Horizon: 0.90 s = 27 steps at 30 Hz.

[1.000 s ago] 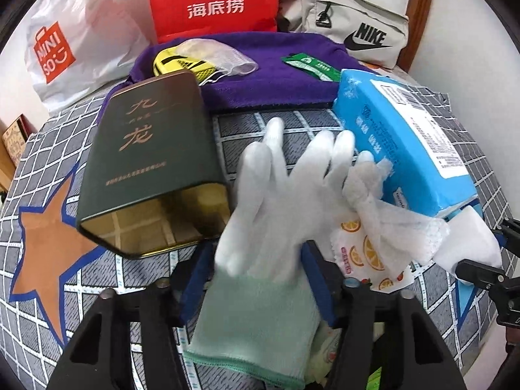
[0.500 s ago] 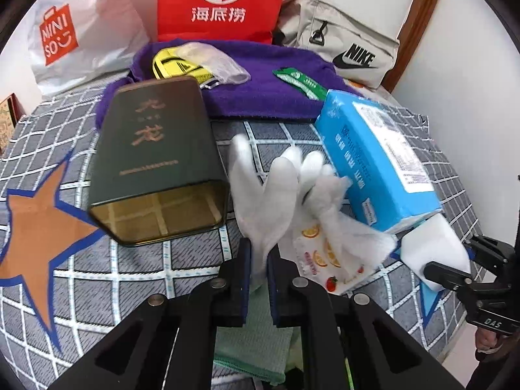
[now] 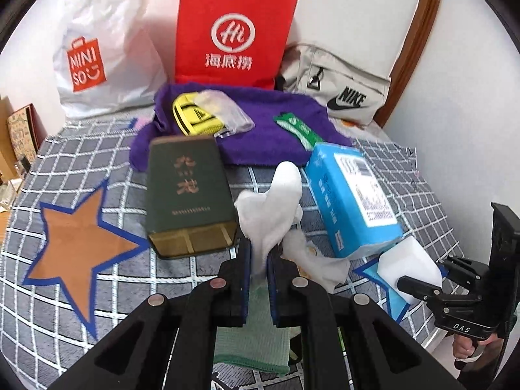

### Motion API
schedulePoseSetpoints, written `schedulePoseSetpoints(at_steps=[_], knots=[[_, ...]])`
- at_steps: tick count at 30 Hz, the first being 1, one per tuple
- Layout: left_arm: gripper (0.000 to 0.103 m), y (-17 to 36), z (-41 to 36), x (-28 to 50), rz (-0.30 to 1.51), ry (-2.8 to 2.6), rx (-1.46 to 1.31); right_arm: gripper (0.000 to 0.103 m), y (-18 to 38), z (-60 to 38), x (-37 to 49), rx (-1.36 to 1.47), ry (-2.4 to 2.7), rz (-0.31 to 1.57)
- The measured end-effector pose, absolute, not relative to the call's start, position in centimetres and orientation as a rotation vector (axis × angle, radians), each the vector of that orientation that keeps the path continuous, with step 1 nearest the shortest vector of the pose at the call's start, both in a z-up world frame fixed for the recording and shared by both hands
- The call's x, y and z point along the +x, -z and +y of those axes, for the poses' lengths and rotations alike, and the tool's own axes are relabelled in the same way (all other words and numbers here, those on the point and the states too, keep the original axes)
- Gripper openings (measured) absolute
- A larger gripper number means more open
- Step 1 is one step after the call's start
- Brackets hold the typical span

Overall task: Organize soft objects
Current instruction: 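Carry the gloves with the left tool while the right tool carries the sponge toward the towel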

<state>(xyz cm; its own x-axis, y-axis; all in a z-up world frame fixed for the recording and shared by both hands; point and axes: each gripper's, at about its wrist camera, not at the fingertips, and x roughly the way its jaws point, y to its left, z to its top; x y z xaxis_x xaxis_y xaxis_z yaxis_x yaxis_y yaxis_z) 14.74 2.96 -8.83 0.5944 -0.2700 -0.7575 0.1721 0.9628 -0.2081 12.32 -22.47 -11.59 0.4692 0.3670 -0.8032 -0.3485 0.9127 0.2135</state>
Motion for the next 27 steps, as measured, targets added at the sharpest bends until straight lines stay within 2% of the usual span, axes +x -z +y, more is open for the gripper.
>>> schedulePoseSetpoints(at_steps=[12, 27], knots=[[0.010, 4.8, 3.4, 14.7, 0.837, 0.245, -0.119, 0.042, 7.5, -22.7, 13.4, 0.046, -0.443, 0.909], [0.010, 2.2, 3.7, 18.0, 0.813, 0.209, -0.124, 0.042, 4.8, -22.5, 18.9, 0.047, -0.421, 0.859]])
